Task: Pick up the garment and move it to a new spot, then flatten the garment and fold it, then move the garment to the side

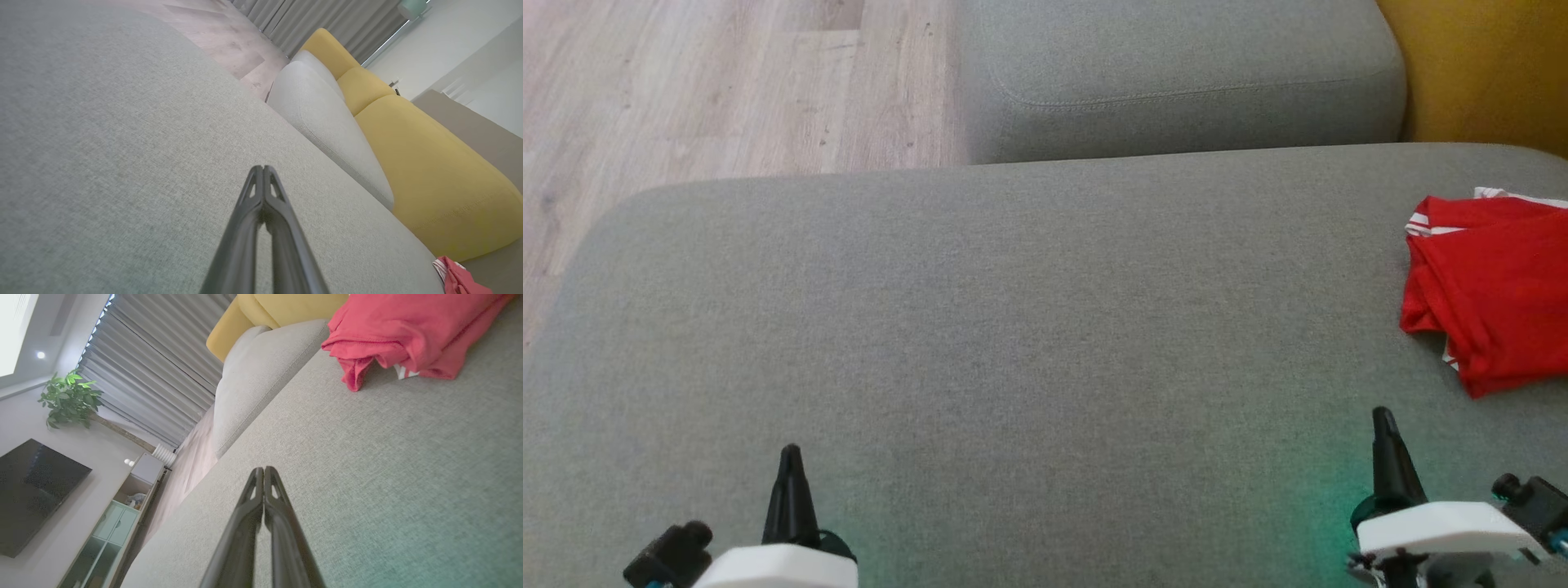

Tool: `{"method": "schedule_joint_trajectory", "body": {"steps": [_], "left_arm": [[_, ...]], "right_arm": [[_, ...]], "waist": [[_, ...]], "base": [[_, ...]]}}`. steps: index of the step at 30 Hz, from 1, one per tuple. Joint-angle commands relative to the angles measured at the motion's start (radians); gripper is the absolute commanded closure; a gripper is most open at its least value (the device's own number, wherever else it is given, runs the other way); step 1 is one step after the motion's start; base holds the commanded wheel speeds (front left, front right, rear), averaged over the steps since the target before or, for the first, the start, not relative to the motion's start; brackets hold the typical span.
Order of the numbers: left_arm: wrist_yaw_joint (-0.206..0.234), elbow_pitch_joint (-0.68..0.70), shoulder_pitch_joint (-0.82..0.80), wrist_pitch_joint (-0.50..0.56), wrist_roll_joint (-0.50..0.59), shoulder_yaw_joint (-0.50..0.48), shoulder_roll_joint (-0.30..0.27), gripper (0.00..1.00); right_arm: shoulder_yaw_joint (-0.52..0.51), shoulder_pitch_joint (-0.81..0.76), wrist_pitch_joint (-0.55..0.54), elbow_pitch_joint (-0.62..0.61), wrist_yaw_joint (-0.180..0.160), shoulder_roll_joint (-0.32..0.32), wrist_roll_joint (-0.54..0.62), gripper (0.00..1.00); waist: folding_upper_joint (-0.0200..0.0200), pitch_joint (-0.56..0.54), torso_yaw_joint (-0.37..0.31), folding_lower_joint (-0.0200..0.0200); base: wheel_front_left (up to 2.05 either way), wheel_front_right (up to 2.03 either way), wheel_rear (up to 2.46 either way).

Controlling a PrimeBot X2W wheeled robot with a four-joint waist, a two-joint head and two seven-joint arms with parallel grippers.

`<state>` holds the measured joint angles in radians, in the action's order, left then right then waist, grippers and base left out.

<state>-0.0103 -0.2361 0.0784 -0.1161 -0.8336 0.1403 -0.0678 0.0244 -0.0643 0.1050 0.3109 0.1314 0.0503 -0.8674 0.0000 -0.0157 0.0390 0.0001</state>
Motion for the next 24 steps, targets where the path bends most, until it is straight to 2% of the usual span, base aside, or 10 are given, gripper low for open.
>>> {"method": "schedule_joint_trajectory", "body": {"steps": [1,24], "left_arm": [[-0.011,0.025,-0.058,0.004,-0.034,-0.03,-0.013,1.0],[-0.048,0.015,-0.1,0.067,-0.299,-0.089,-0.015,1.0]], "right_arm": [[0.002,0.06,-0.007,-0.039,0.0,0.019,-0.034,1.0],[-0.034,0.097,-0.069,-0.049,0.0,0.021,-0.283,1.0]], "waist": [[0.0,0.0,-0.001,-0.0001],[0.0,0.007,-0.014,-0.0001]], "base": [[0.0,0.0,0.0],[0.0,0.0,0.0]]}}
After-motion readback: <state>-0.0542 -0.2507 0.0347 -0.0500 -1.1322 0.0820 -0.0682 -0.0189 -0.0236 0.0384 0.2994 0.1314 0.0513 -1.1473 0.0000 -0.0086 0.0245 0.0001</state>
